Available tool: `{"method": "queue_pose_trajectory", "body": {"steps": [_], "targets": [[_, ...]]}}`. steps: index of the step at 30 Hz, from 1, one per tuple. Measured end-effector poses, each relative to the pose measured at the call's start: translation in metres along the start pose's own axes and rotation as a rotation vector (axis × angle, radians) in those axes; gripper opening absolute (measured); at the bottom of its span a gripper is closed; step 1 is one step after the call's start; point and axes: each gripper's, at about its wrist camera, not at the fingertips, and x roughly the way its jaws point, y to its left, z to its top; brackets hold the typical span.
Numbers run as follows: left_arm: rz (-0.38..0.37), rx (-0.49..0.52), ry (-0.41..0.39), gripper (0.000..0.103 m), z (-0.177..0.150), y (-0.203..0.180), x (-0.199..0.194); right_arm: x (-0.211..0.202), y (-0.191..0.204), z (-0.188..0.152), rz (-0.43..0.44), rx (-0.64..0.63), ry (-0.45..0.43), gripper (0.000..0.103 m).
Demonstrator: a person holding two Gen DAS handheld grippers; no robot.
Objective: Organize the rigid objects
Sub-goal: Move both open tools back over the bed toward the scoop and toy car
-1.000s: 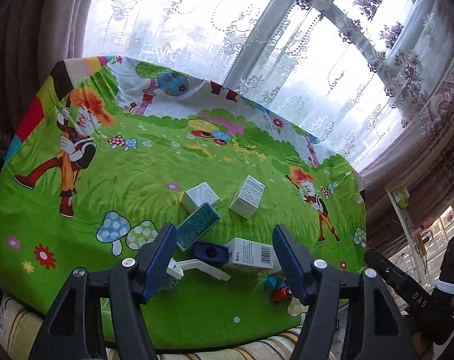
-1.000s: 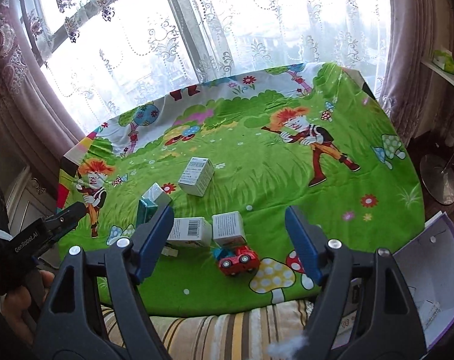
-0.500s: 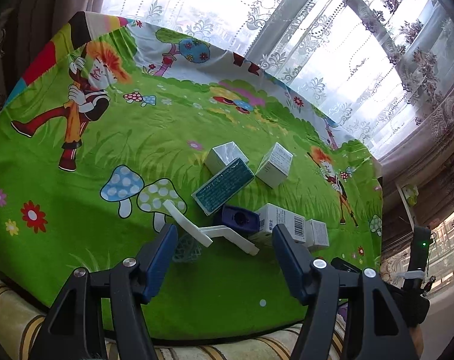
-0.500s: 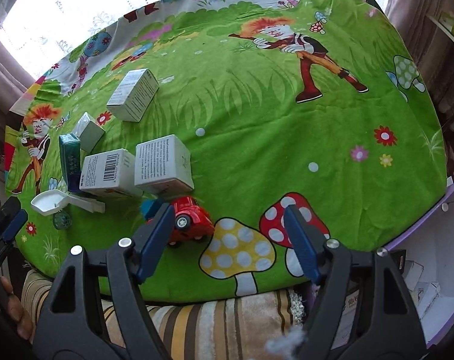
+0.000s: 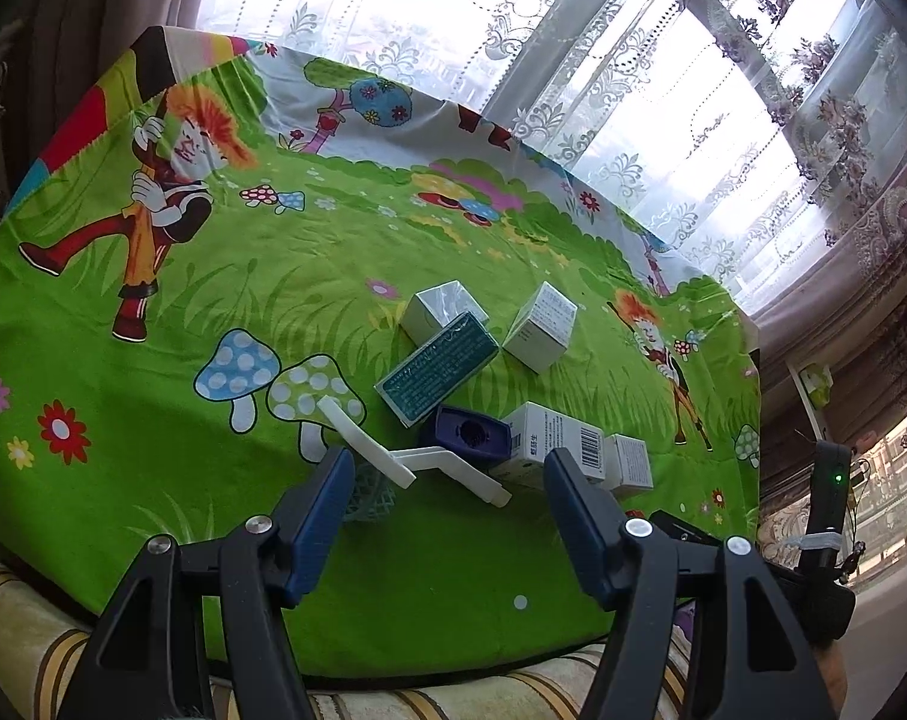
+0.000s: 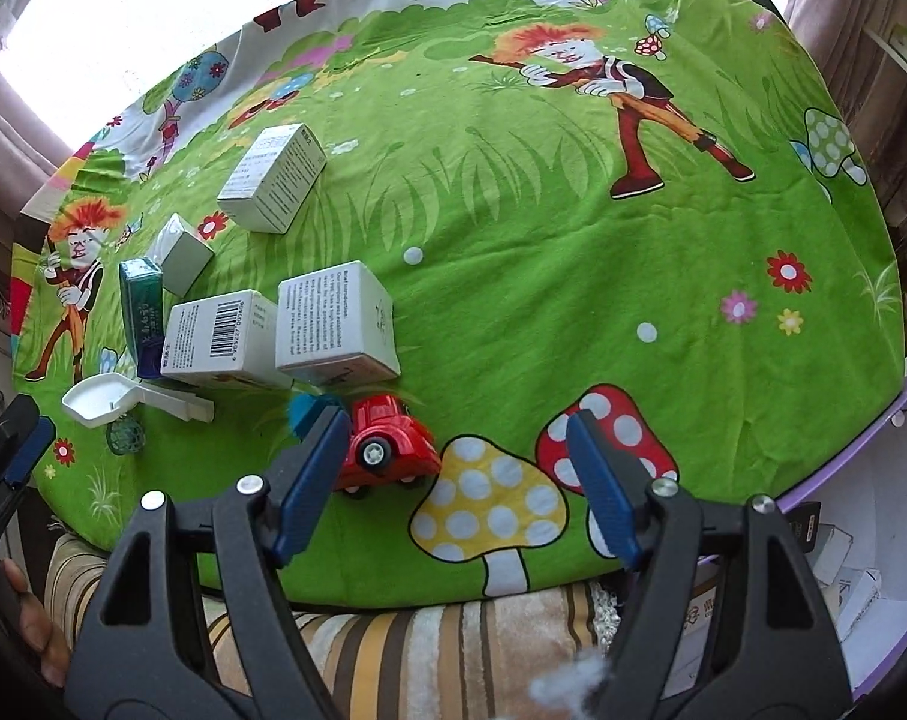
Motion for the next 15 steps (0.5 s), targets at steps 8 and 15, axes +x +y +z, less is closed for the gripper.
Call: {"method": "queue_pose_trajectory", "body": {"steps": [8, 15], "targets": [[0.0, -0.003, 0.003, 0.066, -0.001, 0.0, 0.0, -0.001, -0.004, -0.01, 0.006, -0.003, 0.026, 0.077], [-0.006, -0.01, 0.005, 0.066, -0.002, 0.002, -0.002, -0.008, -0.005, -0.026, -0.012, -0.041, 0.063, 0.077]]}}
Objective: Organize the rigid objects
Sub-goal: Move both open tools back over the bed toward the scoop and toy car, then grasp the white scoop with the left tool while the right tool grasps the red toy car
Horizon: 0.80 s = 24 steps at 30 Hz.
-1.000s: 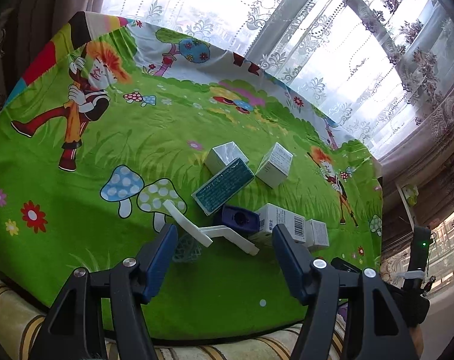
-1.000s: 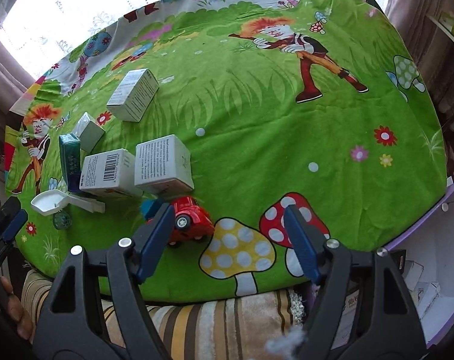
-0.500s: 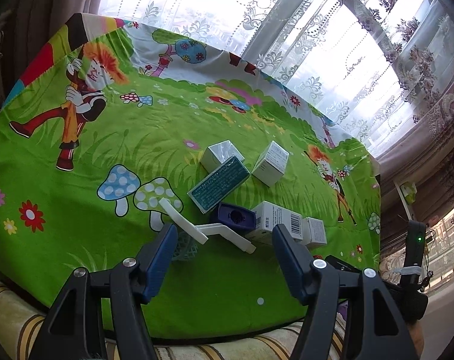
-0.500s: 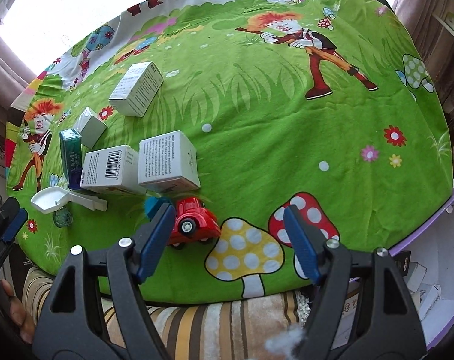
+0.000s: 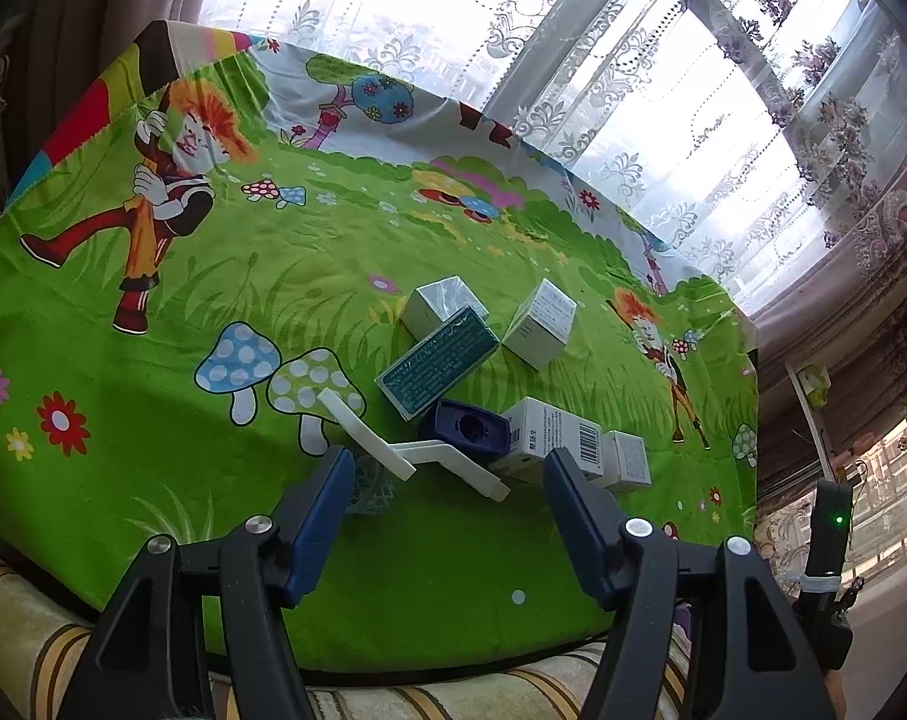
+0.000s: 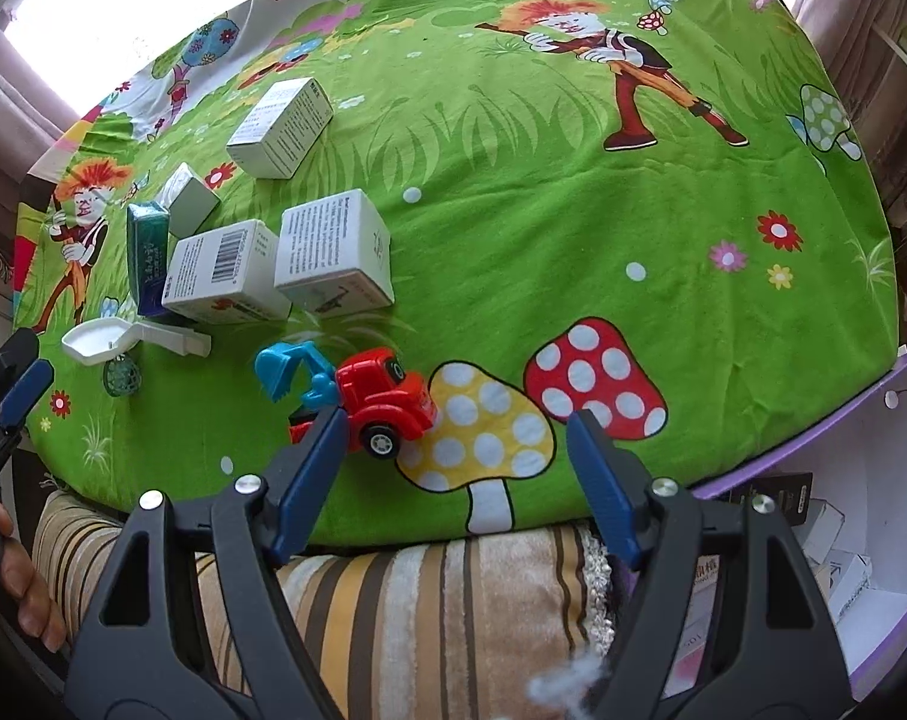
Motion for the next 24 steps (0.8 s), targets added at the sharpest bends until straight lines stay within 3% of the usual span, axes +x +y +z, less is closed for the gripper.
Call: {"method": "queue_pose_trajectory", "body": {"steps": [7, 11, 17, 24], "targets": [[0.007, -0.033, -0.008, 0.066, 0.002, 0.01, -0.003, -0.008, 0.0, -0.015, -0.036, -0.036, -0.008, 0.078], [0.008, -0.053, -0.002, 0.066, 0.003, 0.015, -0.001, -0.018, 0.021, -0.024, -0.068, -0.169, -0.039, 0.078], [0.012, -0.047, 0.004, 0.066, 0.002, 0.015, 0.002, -0.004, 0.05, -0.028, -0.071, -0.329, 0.003, 0.078], [0.026, -0.089, -0.009, 0.066, 0.007, 0.028, 0.001, 0.014, 0.053, -0.016, -0.063, -0.348, 0.037, 0.078]]}}
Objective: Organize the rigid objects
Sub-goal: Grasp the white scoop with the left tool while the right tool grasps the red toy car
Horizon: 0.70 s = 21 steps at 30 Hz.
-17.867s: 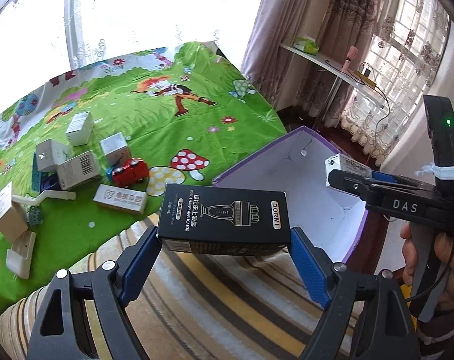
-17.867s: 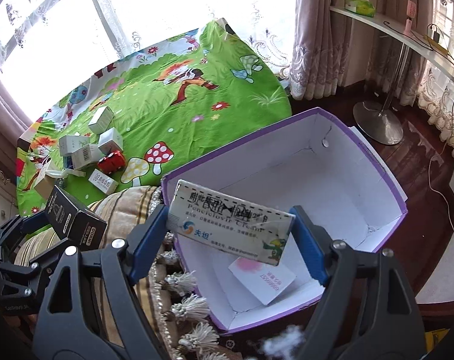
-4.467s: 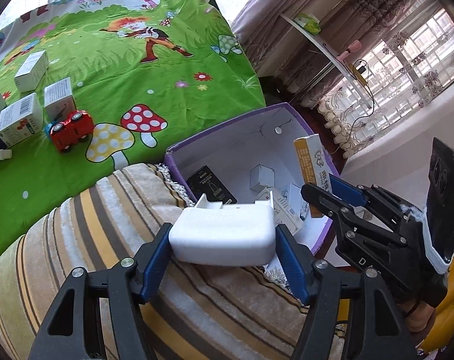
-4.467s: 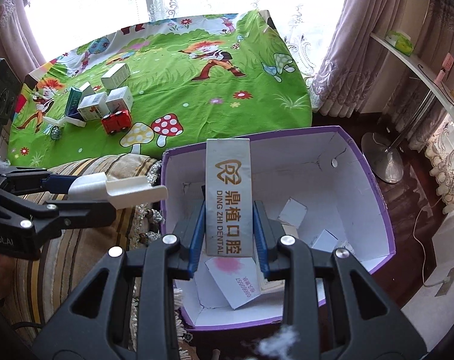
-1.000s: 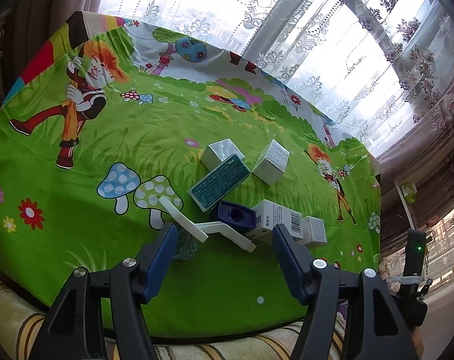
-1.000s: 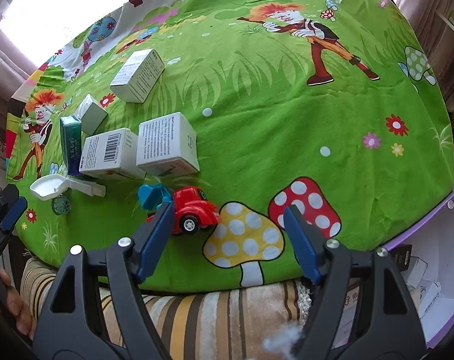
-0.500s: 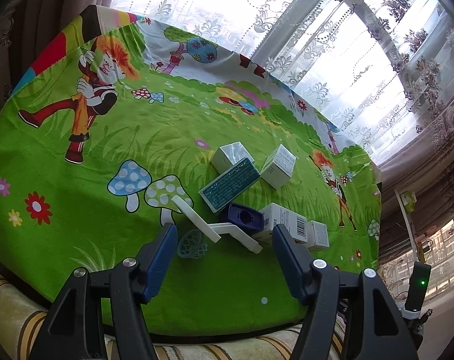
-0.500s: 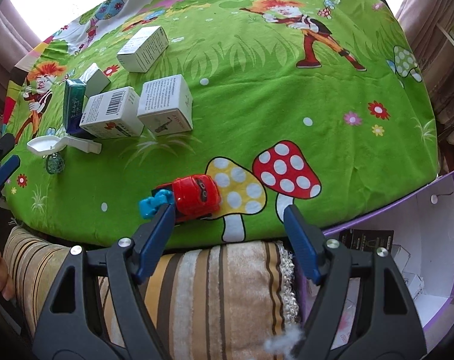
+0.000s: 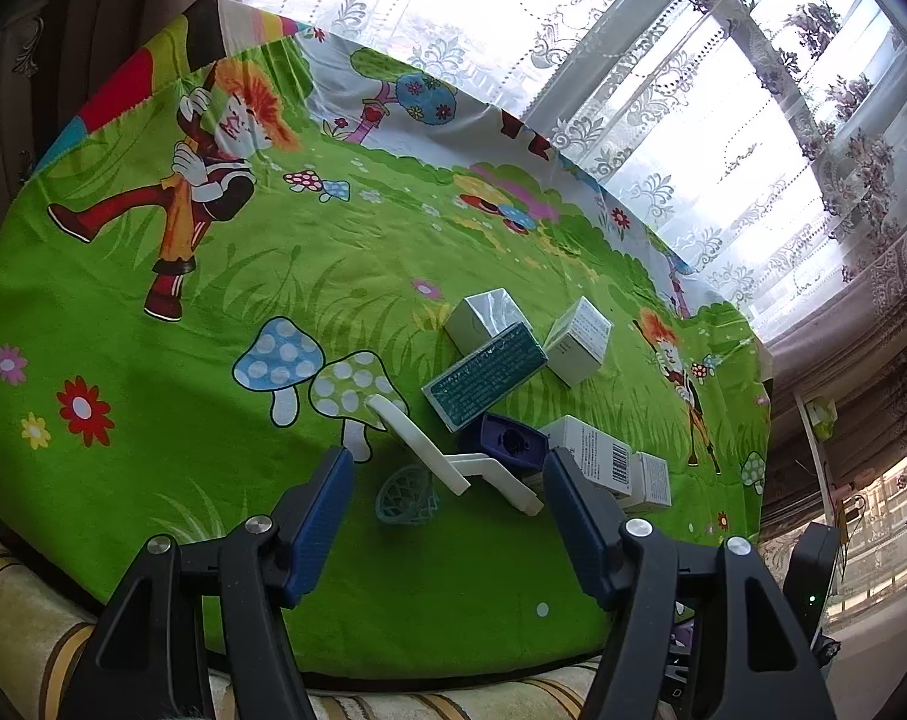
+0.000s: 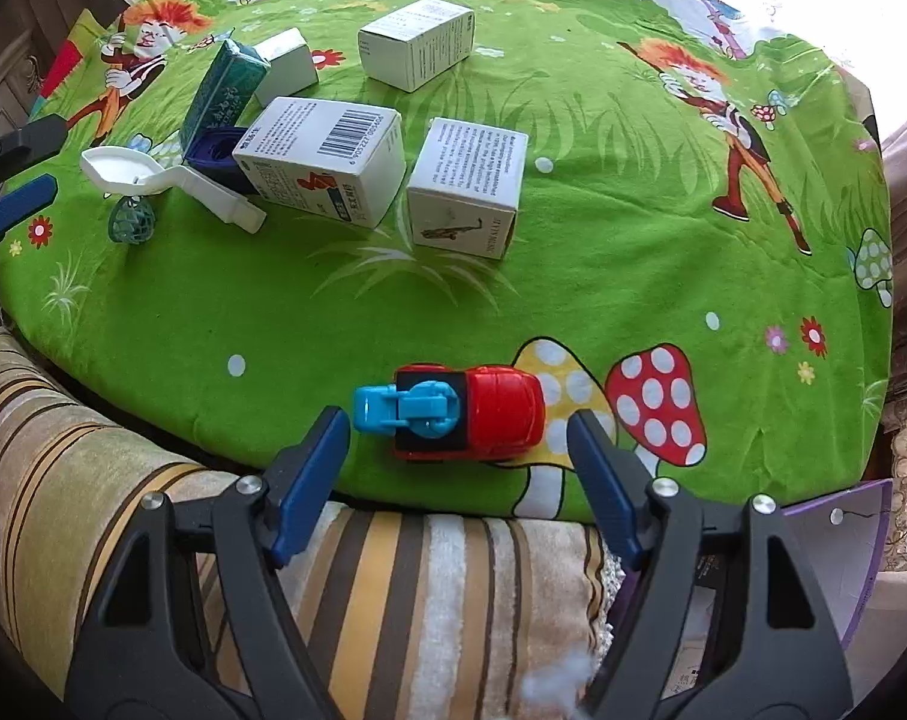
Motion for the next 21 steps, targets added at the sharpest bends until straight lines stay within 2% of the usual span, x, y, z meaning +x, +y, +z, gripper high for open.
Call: {"method": "queue_pose_trajectory", "body": {"steps": [3, 5, 7, 14, 20, 21], "targets": [[0.01, -0.059, 0.003, 0.066, 0.005, 0.014, 0.002, 0.008, 0.001, 0.002, 0.003, -0.002, 0.015, 0.077], [0.017, -0.1, 0.013, 0.066, 0.007, 0.024, 0.004, 0.01, -0.001, 0.002, 0.006, 0.004, 0.011, 0.071], [0.023, -0.136, 0.025, 0.066, 0.009, 0.032, 0.007, 0.009, -0.001, 0.002, 0.014, 0.005, 0.001, 0.071], [-0.056, -0.259, 0.103, 0.066, 0.008, 0.042, 0.022, -0.001, 0.0, -0.004, -0.018, 0.009, -0.054, 0.071], [-0.073, -0.262, 0.153, 0.066, 0.011, 0.027, 0.041, -0.008, -0.007, -0.007, -0.043, 0.035, -0.097, 0.071], [-0.071, -0.262, 0.159, 0.063, 0.012, 0.026, 0.044, -0.008, -0.008, -0.007, -0.044, 0.038, -0.1, 0.071]]}}
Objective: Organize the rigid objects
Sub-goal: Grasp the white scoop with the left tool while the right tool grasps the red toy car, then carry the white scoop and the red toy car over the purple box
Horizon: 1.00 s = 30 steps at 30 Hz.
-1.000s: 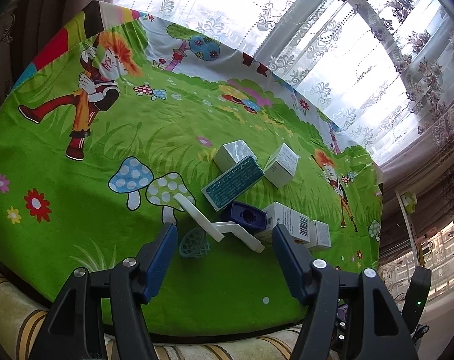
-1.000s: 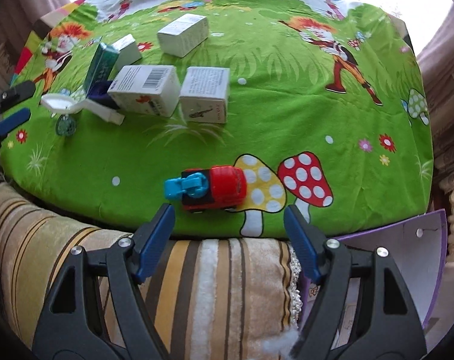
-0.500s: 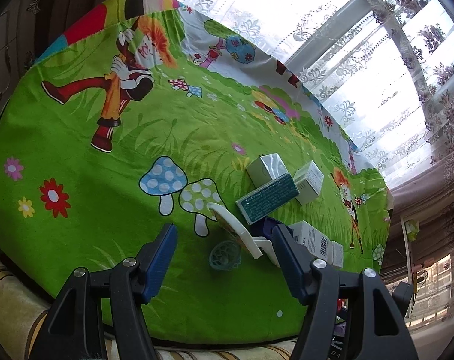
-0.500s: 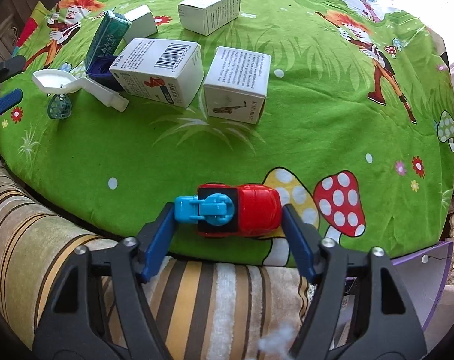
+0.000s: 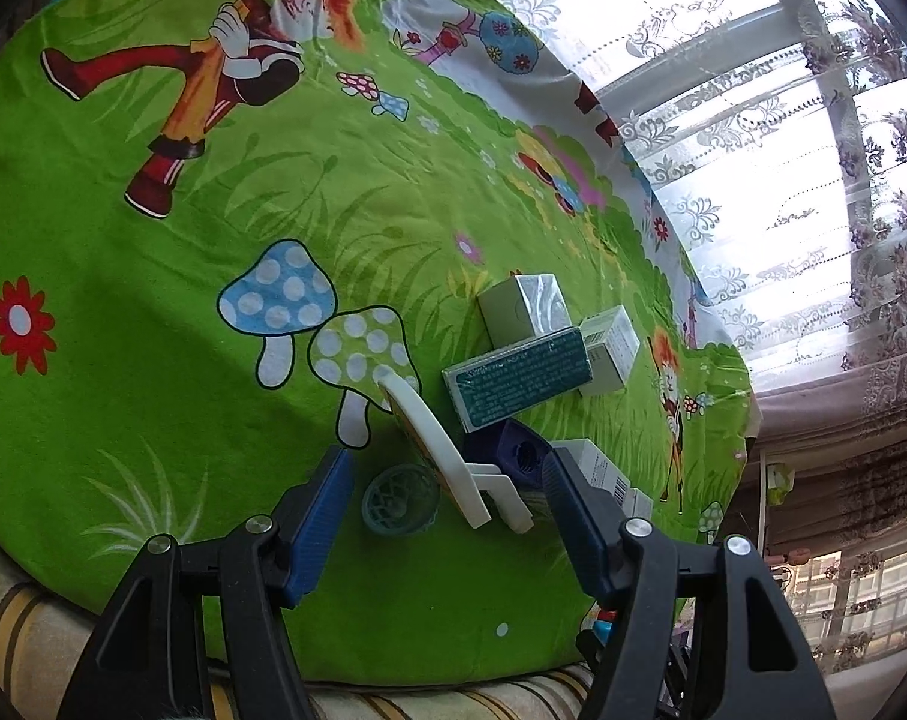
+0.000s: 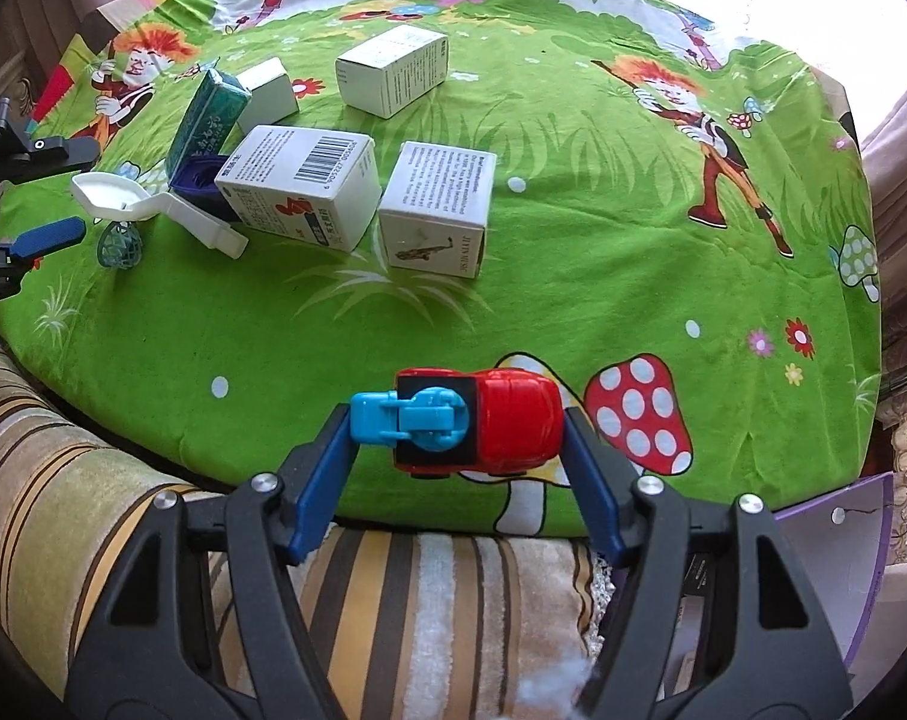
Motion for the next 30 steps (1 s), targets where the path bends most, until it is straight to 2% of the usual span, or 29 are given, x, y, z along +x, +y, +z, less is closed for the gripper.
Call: {"method": "queue_pose_trajectory", "body": {"steps": [2, 4, 5, 8, 9, 20, 30], "targets": [[0.005, 0.015, 0.022, 0.048, 0.001, -0.002, 0.007, -0.002, -0.001, -0.001, -0.002, 0.009, -0.007, 0.071], [0.004, 0.001, 0.053, 0.027, -0.001, 0.002, 0.012, -0.004, -0.003, 0.0, 0.004, 0.018, -0.015, 0.071], [-0.015, -0.012, 0.06, 0.026, -0.002, 0.006, 0.013, -0.005, -0.004, 0.0, 0.009, 0.023, -0.018, 0.071], [-0.023, -0.013, 0.057, 0.015, -0.006, 0.006, 0.008, -0.01, -0.004, -0.003, 0.02, 0.029, -0.026, 0.071], [-0.026, -0.012, 0.057, 0.008, -0.007, 0.005, 0.006, -0.012, -0.004, -0.004, 0.022, 0.031, -0.029, 0.071], [-0.076, -0.007, 0.053, 0.007, -0.028, 0.001, -0.017, -0.036, -0.008, -0.016, 0.039, 0.06, -0.068, 0.071], [-0.153, 0.099, 0.076, 0.007, -0.064, -0.043, -0.035, -0.066, -0.031, -0.04, 0.039, 0.121, -0.105, 0.071]]}}
